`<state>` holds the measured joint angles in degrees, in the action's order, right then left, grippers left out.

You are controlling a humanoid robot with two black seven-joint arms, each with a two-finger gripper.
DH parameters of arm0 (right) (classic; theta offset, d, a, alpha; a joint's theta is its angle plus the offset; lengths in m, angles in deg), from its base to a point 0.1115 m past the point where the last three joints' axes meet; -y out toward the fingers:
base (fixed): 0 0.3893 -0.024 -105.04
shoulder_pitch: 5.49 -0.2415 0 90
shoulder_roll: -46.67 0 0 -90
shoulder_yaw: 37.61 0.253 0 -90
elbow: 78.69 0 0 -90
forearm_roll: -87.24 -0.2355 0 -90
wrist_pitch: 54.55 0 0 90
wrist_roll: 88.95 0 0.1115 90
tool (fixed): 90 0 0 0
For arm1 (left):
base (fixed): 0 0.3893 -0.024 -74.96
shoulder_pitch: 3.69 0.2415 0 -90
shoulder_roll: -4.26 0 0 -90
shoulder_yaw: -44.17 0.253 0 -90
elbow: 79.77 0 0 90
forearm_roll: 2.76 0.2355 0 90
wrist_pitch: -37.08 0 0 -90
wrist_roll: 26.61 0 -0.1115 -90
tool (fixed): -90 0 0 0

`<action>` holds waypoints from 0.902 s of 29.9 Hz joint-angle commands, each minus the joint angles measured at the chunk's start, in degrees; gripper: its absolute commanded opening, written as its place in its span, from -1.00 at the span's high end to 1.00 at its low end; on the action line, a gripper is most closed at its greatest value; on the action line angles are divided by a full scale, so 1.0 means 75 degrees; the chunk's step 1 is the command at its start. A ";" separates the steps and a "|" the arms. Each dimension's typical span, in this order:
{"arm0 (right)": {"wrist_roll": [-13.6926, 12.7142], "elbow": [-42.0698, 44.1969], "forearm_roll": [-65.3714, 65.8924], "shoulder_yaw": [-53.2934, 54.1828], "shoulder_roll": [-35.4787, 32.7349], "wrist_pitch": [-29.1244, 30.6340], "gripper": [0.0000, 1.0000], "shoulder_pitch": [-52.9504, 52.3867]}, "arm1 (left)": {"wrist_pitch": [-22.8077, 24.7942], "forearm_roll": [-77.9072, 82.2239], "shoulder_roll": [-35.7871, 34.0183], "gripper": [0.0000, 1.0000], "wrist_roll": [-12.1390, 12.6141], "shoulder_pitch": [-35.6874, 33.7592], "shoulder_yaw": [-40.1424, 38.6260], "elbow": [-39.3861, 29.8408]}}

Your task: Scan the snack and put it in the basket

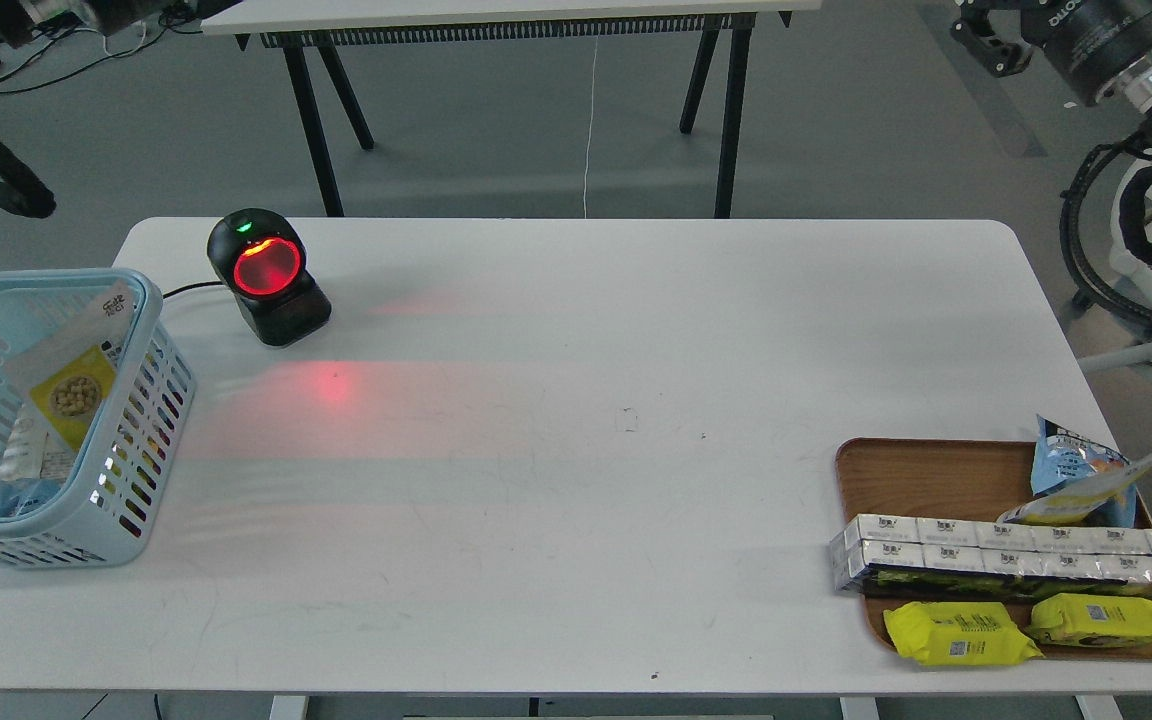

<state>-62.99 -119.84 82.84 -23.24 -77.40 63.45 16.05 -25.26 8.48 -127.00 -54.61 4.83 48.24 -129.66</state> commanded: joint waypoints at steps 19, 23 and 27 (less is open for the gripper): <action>0.0272 -0.0080 0.0013 0.1388 0.0499 0.0000 -0.98 0.1568 | 0.0045 -0.0210 0.0661 -0.99 0.0000 0.2473 -0.2570 0.1368; 0.0272 -0.0126 -0.0010 0.1890 0.0523 0.0000 -0.98 0.2083 | 0.0045 -0.0210 0.0649 -0.99 0.0000 0.2555 -0.2558 0.1356; 0.0272 -0.0302 0.0002 0.2430 0.0546 0.0000 -0.98 0.2658 | 0.0045 -0.0198 0.0649 -0.99 0.0000 0.2590 -0.2547 0.1356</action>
<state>-60.94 -121.11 82.76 -7.57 -73.50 63.44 33.09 -24.91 6.92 -122.11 -54.61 24.05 29.02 -119.51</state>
